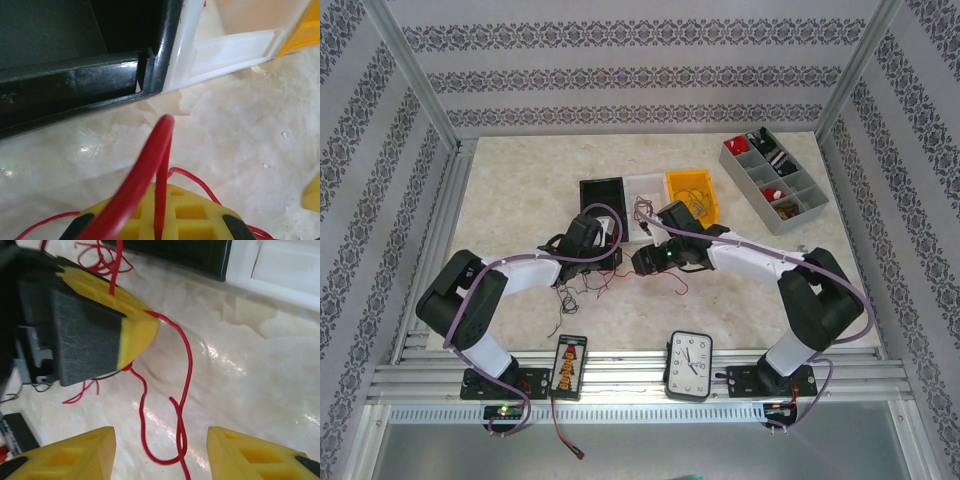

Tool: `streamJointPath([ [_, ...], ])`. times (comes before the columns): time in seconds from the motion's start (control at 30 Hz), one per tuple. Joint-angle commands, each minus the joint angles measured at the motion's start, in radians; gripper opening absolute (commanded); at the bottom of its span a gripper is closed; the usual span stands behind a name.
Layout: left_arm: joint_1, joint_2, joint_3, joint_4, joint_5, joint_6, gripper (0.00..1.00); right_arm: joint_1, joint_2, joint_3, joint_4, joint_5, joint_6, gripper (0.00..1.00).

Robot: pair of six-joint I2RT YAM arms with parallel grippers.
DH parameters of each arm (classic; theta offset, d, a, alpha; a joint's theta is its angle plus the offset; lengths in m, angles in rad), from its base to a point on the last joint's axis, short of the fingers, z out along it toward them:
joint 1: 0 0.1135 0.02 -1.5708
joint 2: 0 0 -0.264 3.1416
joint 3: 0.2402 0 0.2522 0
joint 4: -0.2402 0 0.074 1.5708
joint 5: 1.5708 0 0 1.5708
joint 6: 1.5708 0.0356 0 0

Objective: Untangle the cables

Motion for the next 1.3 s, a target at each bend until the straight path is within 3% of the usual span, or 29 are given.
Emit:
streamJointPath([
  [0.0, -0.009, 0.014, 0.022, 0.012, 0.033, 0.029, 0.0, 0.013, 0.044, -0.009, -0.032, 0.061, -0.048, 0.52],
  [0.2, -0.01, 0.009, 0.016, 0.022, 0.014, 0.023, 0.0, 0.045, 0.088, -0.021, -0.056, 0.046, -0.071, 0.48],
  [0.37, -0.011, 0.005, 0.002, 0.047, -0.006, 0.008, 0.0, 0.06, 0.094, -0.051, -0.061, 0.051, -0.063, 0.27],
  [0.53, -0.01, 0.002, -0.012, 0.076, -0.013, -0.006, 0.0, 0.061, 0.098, -0.074, -0.049, 0.018, -0.038, 0.29],
  [0.63, -0.009, -0.001, -0.012, 0.076, -0.019, -0.01, 0.0, 0.056, 0.097, -0.091, -0.038, 0.036, -0.021, 0.1],
  [0.7, -0.01, -0.004, -0.013, 0.069, -0.027, -0.012, 0.0, 0.046, 0.081, -0.104, -0.031, 0.061, -0.008, 0.02],
  [0.73, -0.01, -0.007, -0.015, 0.067, -0.034, -0.013, 0.05, 0.034, 0.067, -0.112, -0.027, 0.071, 0.001, 0.0],
  [0.87, -0.003, -0.018, -0.034, 0.073, -0.045, -0.024, 0.5, -0.036, -0.001, -0.155, 0.012, 0.067, 0.05, 0.0],
  [0.9, -0.002, -0.021, -0.039, 0.077, -0.046, -0.026, 0.54, -0.053, -0.012, -0.165, 0.019, 0.058, 0.057, 0.0],
  [0.97, 0.004, -0.027, -0.053, 0.094, -0.045, -0.036, 0.57, -0.088, -0.03, -0.177, 0.029, 0.041, 0.076, 0.0],
  [1.17, 0.013, -0.035, -0.072, 0.109, -0.042, -0.045, 0.56, -0.149, -0.088, -0.212, 0.044, 0.023, 0.101, 0.0],
  [1.27, 0.013, -0.043, -0.082, 0.123, -0.043, -0.045, 0.48, -0.175, -0.144, -0.229, 0.068, 0.01, 0.124, 0.0],
])
